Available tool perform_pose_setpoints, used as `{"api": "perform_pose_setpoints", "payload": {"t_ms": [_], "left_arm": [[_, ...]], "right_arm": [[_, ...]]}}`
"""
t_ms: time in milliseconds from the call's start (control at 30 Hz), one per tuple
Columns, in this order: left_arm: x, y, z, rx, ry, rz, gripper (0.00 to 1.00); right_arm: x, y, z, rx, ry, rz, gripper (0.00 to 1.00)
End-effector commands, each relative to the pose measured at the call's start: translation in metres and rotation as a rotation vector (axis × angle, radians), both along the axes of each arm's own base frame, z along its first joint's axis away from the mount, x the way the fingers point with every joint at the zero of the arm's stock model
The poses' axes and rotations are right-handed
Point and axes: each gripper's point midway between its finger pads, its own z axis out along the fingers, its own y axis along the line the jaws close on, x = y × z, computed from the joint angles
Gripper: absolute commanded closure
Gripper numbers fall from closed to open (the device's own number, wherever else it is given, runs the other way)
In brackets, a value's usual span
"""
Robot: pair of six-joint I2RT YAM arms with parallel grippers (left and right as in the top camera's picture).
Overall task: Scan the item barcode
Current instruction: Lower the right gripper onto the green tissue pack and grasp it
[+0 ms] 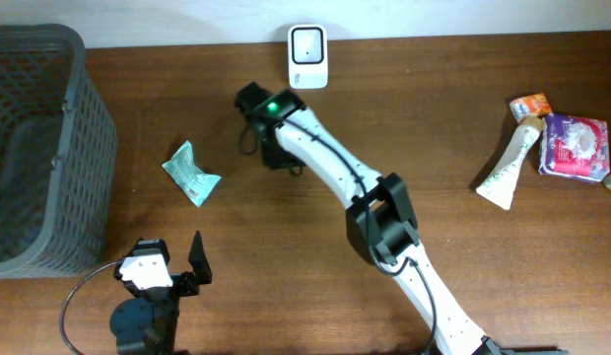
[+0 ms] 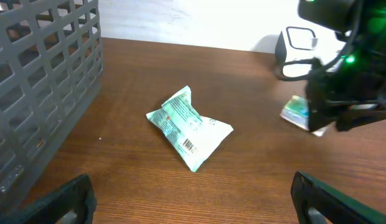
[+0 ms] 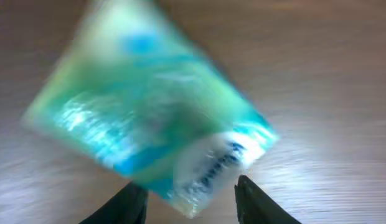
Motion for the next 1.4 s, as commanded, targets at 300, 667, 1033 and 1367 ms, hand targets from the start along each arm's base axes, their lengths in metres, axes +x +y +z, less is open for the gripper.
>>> {"api": "perform_pose_setpoints", "payload": {"t_ms": [300,667,1033,1367], "left_arm": [[-0.001,0.002,-0.001,-0.008,0.004,0.012,0.01],[-0.001,0.002,-0.001,-0.008,0.004,0.012,0.01],[-0.001,0.002,-0.001,-0.008,0.004,0.012,0.01],[-0.001,0.002,-0.001,-0.008,0.004,0.012,0.01]], "right_arm": [[0.031,-0.010,0.060,-0.148,-0.085,0.678,0.44],[0.028,-0.011,0.031,-0.044,0.004,0.939,0.22],[0.055,-0.005,0.031,-0.257,-0.128,0.929,0.31],[0.047,0.010,0.026,-0.287,-0.149,0.906,0.36]]}}
